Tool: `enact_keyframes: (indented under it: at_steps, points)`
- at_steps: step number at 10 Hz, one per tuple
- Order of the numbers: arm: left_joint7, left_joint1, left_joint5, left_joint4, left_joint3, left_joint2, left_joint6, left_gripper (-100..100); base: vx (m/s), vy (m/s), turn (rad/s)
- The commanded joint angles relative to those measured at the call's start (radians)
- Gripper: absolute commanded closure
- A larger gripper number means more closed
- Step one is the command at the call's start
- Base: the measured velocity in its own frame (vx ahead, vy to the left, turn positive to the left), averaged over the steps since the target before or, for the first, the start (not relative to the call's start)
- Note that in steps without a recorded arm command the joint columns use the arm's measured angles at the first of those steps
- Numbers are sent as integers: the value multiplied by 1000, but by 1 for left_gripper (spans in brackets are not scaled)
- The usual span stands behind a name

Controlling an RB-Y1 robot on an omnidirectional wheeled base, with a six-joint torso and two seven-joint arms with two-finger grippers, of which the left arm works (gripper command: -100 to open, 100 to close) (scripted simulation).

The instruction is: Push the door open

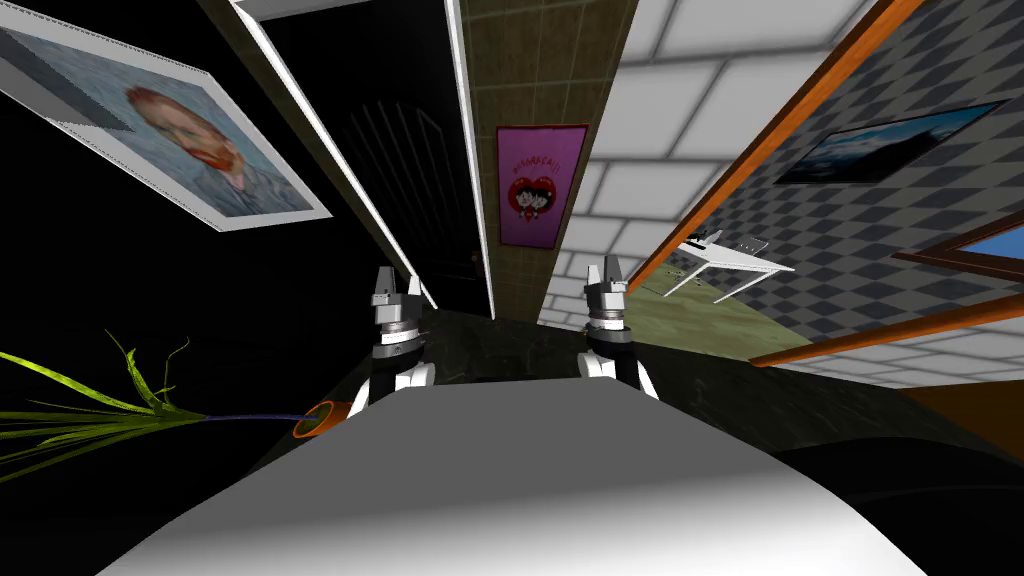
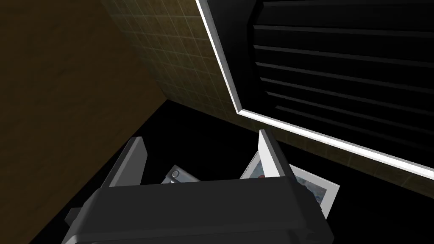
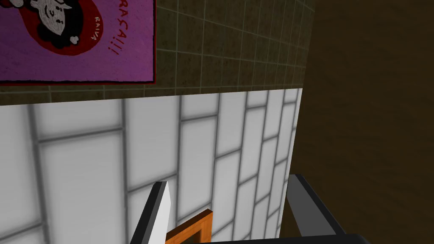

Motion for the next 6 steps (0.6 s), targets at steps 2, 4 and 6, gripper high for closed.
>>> enact_keyframes:
  at_steps: [2,4,6]
  points:
    - [-28,-23,-37,41,6,12,1,-100,79,42,11]
    - [-60,-48,-77,87,13,24,1,-100,111,-5,20]
    - [-87,-69,-111,125,19,33,2,-100,98,3,11]
